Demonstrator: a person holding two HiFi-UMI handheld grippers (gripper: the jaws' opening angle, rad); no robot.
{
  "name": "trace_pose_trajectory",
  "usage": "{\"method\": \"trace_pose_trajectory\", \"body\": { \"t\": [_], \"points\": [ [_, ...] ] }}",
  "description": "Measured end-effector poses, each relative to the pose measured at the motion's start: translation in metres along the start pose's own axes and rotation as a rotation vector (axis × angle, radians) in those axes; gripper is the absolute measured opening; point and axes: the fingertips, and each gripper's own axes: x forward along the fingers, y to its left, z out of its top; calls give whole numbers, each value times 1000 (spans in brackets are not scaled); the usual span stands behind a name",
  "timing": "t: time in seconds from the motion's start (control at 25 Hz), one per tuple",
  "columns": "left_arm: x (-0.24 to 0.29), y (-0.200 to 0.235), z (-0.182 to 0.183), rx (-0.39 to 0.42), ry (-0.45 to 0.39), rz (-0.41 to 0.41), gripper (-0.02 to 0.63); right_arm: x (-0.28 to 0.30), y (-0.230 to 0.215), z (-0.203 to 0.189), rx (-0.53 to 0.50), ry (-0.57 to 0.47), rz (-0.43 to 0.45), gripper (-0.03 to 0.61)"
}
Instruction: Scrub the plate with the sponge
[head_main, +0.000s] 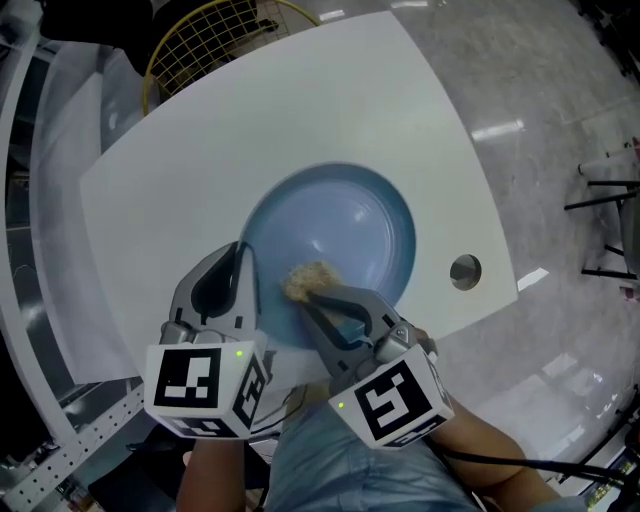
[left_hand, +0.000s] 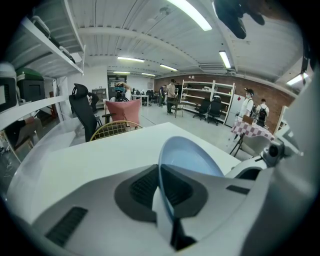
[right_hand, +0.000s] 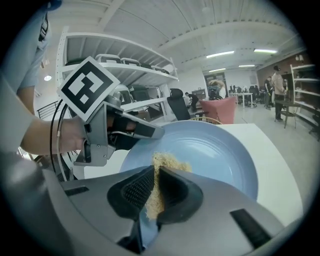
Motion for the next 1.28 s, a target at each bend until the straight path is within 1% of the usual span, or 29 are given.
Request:
{"method": "trace_pose_trajectory", "body": {
  "t": [0.16,0.32,0.72,1.0,1.16,1.28],
  "points": [
    [0,0,-2,11,10,2,23,-9,-6,-17,38,18,-11,37],
    [0,1,-3,24,17,3,23,-17,-17,-29,76,35,-41,37],
    [-1,0,0,36,15,-2,23,-32,-62,-44,139,54,-172,37],
    [0,0,-1,27,19,-12,23,-33,-104,-36,154,56,-286,37],
    [3,-1,0,22,19,-21,25,-28,-123,-21,141,45,-319,37],
    [4,-2,0,16,18,-26,25,-20,-127,-7,118,32,-320,37]
  ]
}}
